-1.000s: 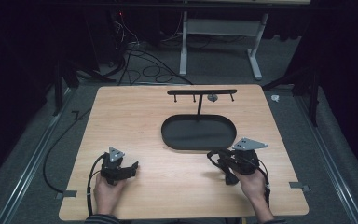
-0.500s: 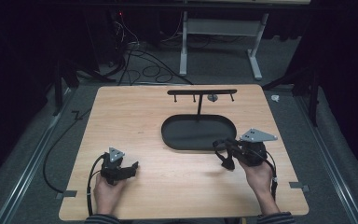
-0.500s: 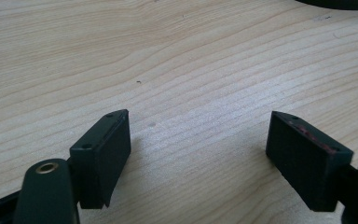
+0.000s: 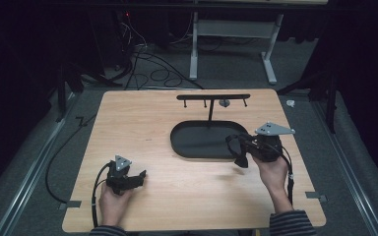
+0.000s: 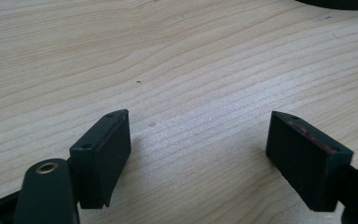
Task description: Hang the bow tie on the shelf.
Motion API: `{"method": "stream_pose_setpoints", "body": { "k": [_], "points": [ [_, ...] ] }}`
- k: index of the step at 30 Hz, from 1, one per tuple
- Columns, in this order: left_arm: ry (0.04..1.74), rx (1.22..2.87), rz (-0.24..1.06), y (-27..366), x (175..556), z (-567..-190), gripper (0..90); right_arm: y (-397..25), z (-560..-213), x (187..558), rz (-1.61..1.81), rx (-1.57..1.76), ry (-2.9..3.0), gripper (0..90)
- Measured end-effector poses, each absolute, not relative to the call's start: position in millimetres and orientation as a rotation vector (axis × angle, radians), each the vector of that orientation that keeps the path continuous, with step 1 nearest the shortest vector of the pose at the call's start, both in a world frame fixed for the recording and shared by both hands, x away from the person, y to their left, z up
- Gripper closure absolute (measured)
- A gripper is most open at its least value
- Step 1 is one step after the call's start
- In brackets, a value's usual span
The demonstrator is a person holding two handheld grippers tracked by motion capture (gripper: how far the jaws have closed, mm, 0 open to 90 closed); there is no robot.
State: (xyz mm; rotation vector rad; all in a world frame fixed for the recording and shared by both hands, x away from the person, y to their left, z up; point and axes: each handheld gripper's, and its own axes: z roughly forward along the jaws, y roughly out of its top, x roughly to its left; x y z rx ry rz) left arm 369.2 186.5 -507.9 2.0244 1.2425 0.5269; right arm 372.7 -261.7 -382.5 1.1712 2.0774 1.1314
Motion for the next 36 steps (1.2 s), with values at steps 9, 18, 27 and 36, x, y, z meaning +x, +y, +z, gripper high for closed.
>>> {"method": "stream_pose_setpoints", "body": {
  "k": [9, 18, 27, 36],
  "points": [
    [1.242, 2.024, 0.527, 187, 369, -508, 22.4, -268, -376, 383, 1.135, 1.202, 2.046, 81.1],
    [1.243, 2.024, 0.526, 187, 369, -508, 22.4, -279, -369, 401, 1.145, 1.243, 2.000, 81.0],
    [1.242, 2.022, 0.526, 187, 369, -508, 22.5, -286, -359, 421, 1.125, 1.286, 1.940, 80.9],
    [1.242, 2.022, 0.526, 187, 369, -508, 22.5, -295, -350, 436, 1.109, 1.308, 1.896, 80.9]
  ]
}}
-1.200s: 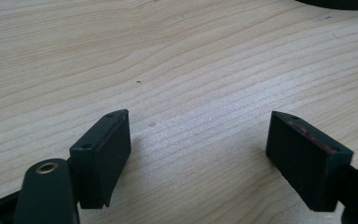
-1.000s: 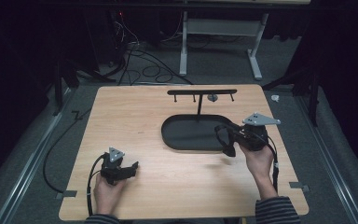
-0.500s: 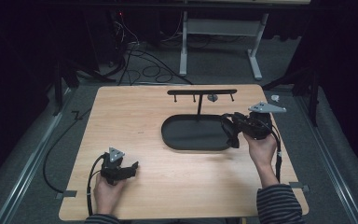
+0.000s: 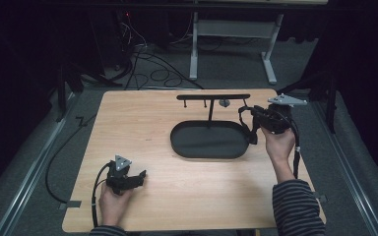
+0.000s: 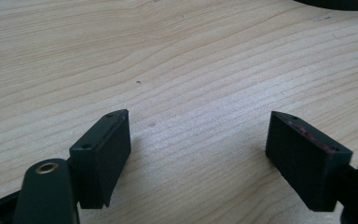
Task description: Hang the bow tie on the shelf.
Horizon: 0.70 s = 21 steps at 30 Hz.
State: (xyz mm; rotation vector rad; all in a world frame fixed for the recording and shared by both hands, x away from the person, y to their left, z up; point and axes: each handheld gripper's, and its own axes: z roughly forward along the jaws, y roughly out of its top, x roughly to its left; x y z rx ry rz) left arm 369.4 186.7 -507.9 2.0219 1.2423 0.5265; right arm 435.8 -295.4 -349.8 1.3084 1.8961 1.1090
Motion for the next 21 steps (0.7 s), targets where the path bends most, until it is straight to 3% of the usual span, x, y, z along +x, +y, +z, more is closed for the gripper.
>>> {"method": "stream_pose_setpoints", "body": {
  "k": [21],
  "points": [
    [1.242, 2.021, 0.525, 187, 369, -508, 22.4, -297, -342, 467, 1.045, 1.368, 1.867, 80.3]
  ]
}}
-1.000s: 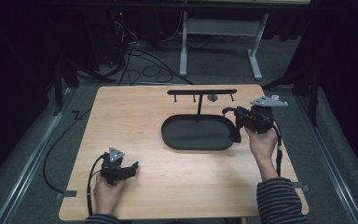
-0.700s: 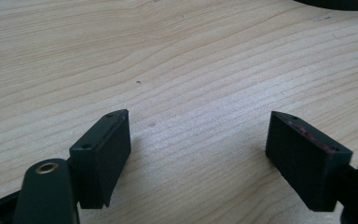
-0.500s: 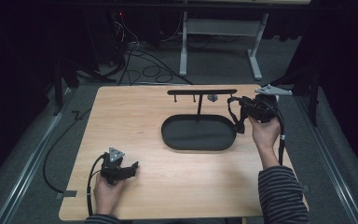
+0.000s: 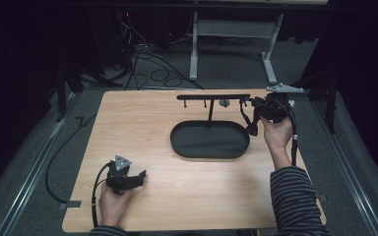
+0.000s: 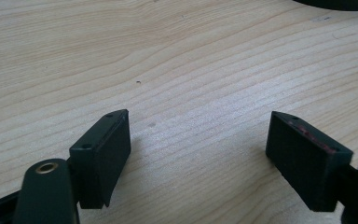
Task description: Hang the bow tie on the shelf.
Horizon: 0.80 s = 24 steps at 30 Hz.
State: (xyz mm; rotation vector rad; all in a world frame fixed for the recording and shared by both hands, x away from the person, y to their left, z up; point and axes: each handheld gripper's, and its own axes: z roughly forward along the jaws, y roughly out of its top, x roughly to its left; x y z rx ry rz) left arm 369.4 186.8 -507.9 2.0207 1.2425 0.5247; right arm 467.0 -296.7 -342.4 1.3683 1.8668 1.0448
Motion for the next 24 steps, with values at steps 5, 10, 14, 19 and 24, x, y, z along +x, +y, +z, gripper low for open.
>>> {"method": "stream_pose_setpoints", "body": {
  "k": [5, 10, 14, 19, 24],
  "points": [
    [1.242, 2.025, 0.526, 186.5, 369.3, -507.9, 22.4, -297.2, -345.2, 470.3, 1.045, 1.381, 1.868, 80.1],
    [1.241, 2.024, 0.526, 186.6, 369.3, -507.9, 22.3, -296.8, -346.9, 471.7, 1.040, 1.382, 1.876, 78.2],
    [1.241, 2.024, 0.526, 186.6, 369.3, -507.9, 22.3, -299.0, -346.9, 471.2, 1.047, 1.394, 1.867, 74.0],
    [1.241, 2.024, 0.526, 186.6, 369.3, -507.9, 22.4, -300.0, -345.9, 468.9, 1.054, 1.394, 1.866, 72.6],
    [1.242, 2.026, 0.526, 186.6, 369.2, -507.8, 22.3, -301.1, -344.4, 463.9, 1.074, 1.388, 1.864, 68.6]
  ]
}}
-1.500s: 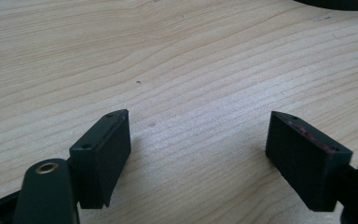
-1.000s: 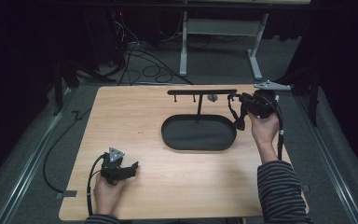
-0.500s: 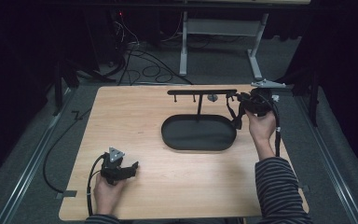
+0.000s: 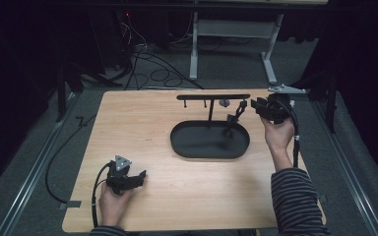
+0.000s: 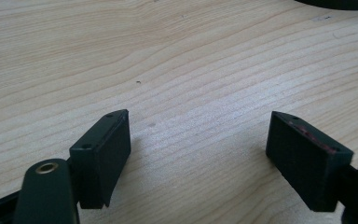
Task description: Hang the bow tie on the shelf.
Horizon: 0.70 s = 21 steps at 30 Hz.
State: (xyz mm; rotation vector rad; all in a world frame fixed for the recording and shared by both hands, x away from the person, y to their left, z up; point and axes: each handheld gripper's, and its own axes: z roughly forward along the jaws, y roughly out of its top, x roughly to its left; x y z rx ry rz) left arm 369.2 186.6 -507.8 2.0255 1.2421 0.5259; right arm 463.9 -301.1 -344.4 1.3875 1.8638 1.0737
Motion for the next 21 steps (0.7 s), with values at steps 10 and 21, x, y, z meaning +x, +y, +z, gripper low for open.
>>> {"method": "stream_pose_setpoints", "body": {
  "k": [10, 21],
  "points": [
    [1.241, 2.024, 0.525, 187, 369, -508, 22.3, -312, -346, 449, 1.119, 1.390, 1.877, 62.5],
    [1.241, 2.024, 0.526, 187, 369, -508, 22.4, -328, -348, 430, 1.186, 1.417, 1.872, 59.1]
  ]
}}
